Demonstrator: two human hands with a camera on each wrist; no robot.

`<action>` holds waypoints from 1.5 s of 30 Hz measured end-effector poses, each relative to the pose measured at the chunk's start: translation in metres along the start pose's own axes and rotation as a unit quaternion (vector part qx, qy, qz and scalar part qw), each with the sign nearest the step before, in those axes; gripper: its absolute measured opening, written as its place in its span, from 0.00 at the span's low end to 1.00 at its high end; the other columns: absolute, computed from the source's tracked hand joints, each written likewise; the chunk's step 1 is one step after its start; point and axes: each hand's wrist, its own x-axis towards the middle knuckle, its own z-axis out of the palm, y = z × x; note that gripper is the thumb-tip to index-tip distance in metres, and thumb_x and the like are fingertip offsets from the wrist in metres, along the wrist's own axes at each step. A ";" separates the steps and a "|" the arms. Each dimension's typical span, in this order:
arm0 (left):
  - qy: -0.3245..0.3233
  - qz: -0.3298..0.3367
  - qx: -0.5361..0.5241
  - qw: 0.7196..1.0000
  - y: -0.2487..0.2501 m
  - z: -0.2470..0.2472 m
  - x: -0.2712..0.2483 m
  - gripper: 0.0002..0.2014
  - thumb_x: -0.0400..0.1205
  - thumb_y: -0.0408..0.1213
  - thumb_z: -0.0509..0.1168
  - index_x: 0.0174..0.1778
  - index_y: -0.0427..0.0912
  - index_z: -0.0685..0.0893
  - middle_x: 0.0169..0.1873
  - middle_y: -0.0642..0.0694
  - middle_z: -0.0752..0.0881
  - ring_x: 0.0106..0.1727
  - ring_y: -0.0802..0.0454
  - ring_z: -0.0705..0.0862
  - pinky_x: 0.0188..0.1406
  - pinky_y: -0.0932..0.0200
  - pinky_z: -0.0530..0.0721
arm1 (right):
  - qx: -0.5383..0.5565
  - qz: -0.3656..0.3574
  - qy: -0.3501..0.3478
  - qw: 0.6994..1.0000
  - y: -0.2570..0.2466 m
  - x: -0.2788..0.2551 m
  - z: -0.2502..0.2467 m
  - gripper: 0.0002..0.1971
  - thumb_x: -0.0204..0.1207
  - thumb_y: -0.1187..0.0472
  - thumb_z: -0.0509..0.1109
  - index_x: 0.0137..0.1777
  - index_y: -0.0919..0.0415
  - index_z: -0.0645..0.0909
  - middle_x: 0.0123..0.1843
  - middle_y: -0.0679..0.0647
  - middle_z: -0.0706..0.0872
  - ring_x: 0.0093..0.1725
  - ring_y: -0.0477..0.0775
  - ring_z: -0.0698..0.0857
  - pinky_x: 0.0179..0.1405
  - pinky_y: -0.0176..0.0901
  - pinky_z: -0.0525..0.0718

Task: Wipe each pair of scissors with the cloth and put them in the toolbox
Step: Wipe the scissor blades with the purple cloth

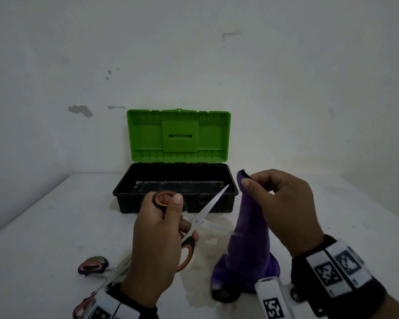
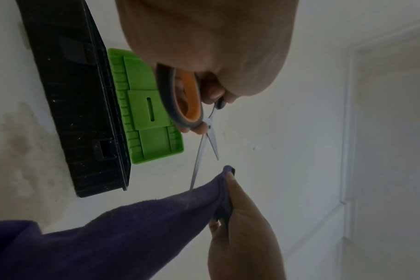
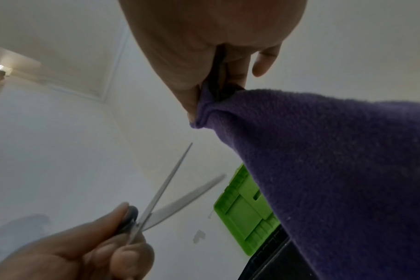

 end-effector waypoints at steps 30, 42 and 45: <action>-0.018 0.309 0.276 0.910 -0.003 0.002 -0.021 0.08 0.85 0.58 0.50 0.47 0.61 0.66 0.23 0.52 0.80 0.25 0.55 0.84 0.18 0.61 0.80 | 0.015 -0.041 -0.011 0.999 -0.018 -0.030 0.028 0.08 0.70 0.60 0.81 0.33 0.51 0.86 0.28 0.40 0.87 0.34 0.37 0.85 0.34 0.18 0.74; -0.001 0.284 0.273 0.919 0.003 -0.003 -0.020 0.09 0.85 0.55 0.54 0.45 0.56 0.69 0.23 0.51 0.81 0.25 0.56 0.84 0.19 0.63 0.80 | 0.061 0.076 0.022 0.995 0.016 0.003 0.015 0.07 0.72 0.57 0.79 0.34 0.53 0.87 0.31 0.47 0.89 0.33 0.44 0.87 0.37 0.47 0.88; 0.012 0.194 0.212 0.958 0.008 -0.004 -0.014 0.11 0.85 0.51 0.57 0.43 0.49 0.73 0.23 0.44 0.83 0.25 0.56 0.85 0.22 0.70 0.79 | 0.087 0.035 0.006 0.996 0.013 -0.005 0.009 0.04 0.72 0.59 0.80 0.37 0.52 0.88 0.33 0.44 0.90 0.34 0.43 0.86 0.40 0.41 0.85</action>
